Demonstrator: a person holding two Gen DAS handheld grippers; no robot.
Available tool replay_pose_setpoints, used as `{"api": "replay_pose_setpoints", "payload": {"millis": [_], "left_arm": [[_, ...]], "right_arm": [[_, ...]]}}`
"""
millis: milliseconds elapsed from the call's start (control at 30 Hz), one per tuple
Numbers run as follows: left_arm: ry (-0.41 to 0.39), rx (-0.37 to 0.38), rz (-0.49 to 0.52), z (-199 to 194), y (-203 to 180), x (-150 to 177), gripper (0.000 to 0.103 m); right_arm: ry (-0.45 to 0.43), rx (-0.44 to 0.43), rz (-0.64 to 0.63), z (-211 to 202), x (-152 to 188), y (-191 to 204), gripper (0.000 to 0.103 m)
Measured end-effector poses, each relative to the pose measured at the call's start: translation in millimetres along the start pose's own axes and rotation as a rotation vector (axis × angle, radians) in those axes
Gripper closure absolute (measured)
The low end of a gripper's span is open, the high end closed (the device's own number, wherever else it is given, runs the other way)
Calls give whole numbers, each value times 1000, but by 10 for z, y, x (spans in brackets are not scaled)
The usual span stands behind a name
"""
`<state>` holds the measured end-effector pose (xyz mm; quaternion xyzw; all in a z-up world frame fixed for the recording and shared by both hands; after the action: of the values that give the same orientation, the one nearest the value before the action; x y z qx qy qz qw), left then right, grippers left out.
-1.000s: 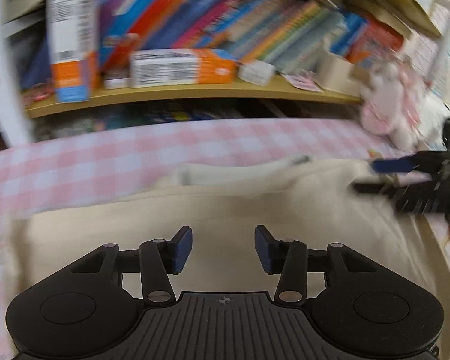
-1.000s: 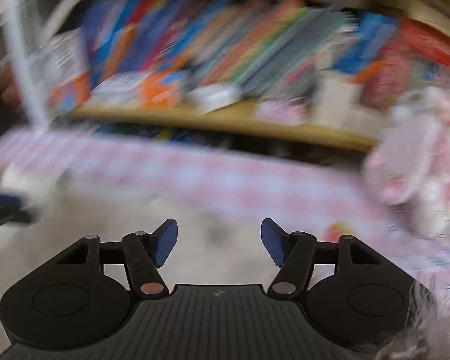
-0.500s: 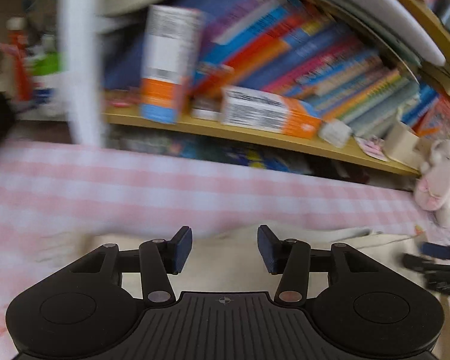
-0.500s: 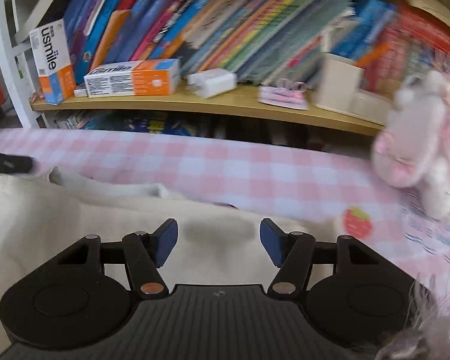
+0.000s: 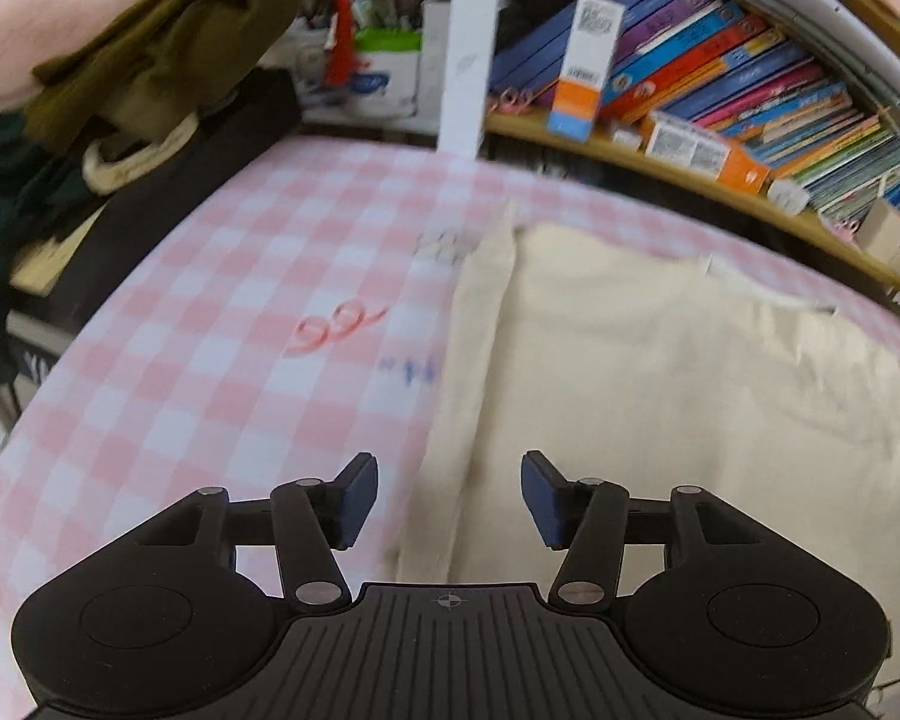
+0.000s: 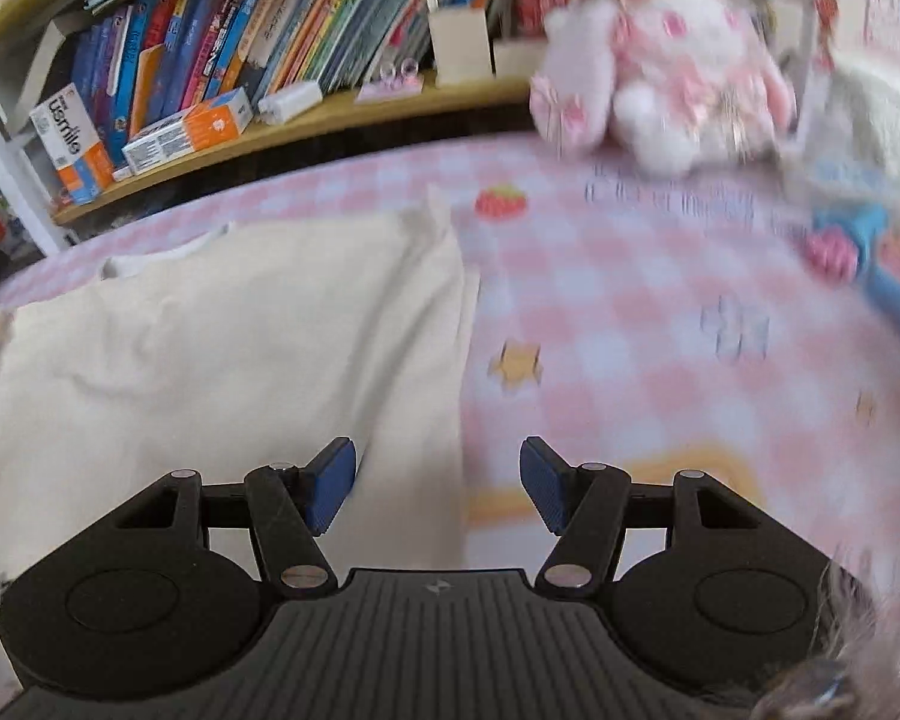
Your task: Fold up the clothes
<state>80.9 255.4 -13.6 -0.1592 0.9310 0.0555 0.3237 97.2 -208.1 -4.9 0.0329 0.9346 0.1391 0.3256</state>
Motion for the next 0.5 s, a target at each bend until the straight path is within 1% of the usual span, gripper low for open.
{"api": "replay_pose_setpoints", "payload": {"millis": [67, 133, 200, 233, 267, 300, 333, 367, 433, 500], "left_arm": [[23, -2, -17, 47, 28, 41, 50], [35, -5, -11, 89, 11, 65, 50], [35, -3, 1, 120, -34, 82, 51], [35, -2, 8, 134, -56, 91, 54], [35, -4, 14, 130, -82, 100, 55], [38, -1, 16, 120, -99, 98, 56], [46, 11, 15, 104, -111, 97, 64], [58, 31, 15, 82, -123, 88, 79], [49, 55, 15, 0, -126, 71, 95], [-24, 73, -7, -194, -99, 33, 97]], "right_arm": [[20, -13, 13, 2, 95, 7, 44], [25, -21, 4, 6, 139, 31, 48], [27, -27, -9, 6, 179, 56, 55], [28, -33, -16, 11, 184, 63, 64], [28, -41, -19, 9, 183, 71, 76], [29, -50, -21, 3, 183, 79, 83], [29, -59, -23, -2, 182, 88, 90], [29, -68, -25, -7, 182, 97, 93], [21, -82, -38, -31, 182, 128, 95], [9, -85, -61, -61, 183, 148, 95]]}}
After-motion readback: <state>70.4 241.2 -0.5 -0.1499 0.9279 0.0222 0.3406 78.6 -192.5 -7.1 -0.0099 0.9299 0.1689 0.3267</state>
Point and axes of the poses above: each gripper's, at about its wrist camera, not at the fingertips, and z roughly the way its jaws point, y to its left, x to its underside, the point moved 1 cm from there along z, roughly the way its jaws point, and after that the axes turned 7 degrees about -x, right-handed, at the moved point
